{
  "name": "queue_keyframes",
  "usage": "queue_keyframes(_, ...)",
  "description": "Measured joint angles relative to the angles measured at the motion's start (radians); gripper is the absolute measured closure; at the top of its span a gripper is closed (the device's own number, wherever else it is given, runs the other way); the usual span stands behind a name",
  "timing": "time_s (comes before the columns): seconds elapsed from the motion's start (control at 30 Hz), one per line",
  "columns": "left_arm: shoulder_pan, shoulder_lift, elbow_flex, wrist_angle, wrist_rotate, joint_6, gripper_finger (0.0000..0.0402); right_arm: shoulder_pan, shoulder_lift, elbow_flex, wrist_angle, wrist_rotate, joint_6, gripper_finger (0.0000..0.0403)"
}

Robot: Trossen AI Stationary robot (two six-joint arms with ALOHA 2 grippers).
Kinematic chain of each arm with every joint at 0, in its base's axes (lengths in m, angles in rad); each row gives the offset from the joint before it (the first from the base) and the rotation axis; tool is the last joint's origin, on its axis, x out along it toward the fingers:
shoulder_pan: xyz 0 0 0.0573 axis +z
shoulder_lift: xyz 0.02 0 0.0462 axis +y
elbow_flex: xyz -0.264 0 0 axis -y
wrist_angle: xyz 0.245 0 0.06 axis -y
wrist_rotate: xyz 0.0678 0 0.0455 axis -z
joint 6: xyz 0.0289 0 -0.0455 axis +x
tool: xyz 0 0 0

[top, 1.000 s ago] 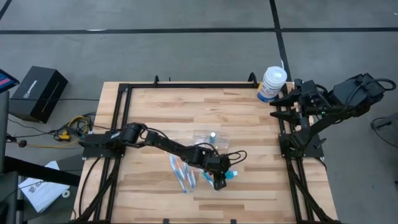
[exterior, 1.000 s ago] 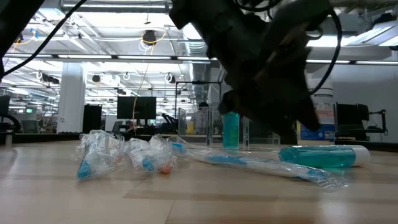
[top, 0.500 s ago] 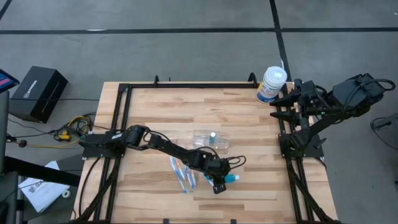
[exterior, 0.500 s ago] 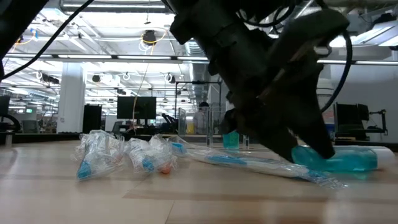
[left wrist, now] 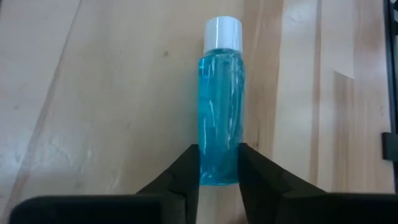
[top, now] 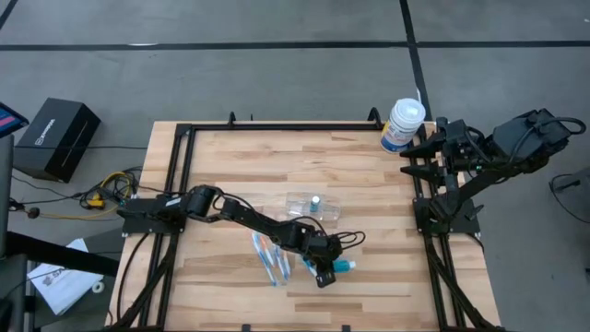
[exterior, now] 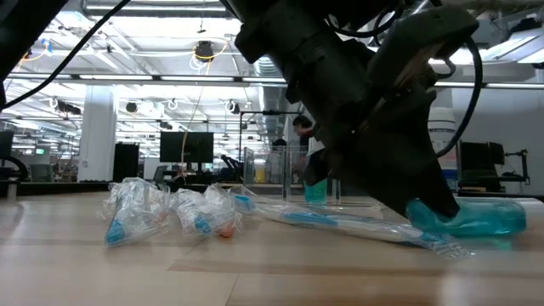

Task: Pick & Place toothbrushing station
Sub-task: Put the blue mouthwash into the transparent organizer

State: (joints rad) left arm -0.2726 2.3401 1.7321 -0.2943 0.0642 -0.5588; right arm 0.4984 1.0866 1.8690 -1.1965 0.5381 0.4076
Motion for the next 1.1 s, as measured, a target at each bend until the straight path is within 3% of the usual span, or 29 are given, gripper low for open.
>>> queue_keyframes(0.27, 0.004, 0.003, 0.0, 0.056, 0.003, -0.024, 0.0333, 0.0, 0.0, 0.0, 0.003, 0.0, 0.0, 0.0228)
queue_keyframes(0.67, 0.019, -0.024, 0.0, 0.348, -0.037, -0.045, 0.0337, 0.0, 0.0, 0.0, 0.008, 0.0, 0.0, 0.0228)
queue_keyframes(0.97, 0.078, -0.148, 0.0, 0.624, -0.145, 0.101, 0.0337, 0.0, -0.009, 0.016, 0.062, 0.014, -0.05, 0.0228)
queue_keyframes(1.1, 0.118, -0.229, 0.0, 0.65, -0.195, 0.203, 0.0337, 0.0, -0.009, 0.033, 0.103, 0.07, -0.112, 0.0228)
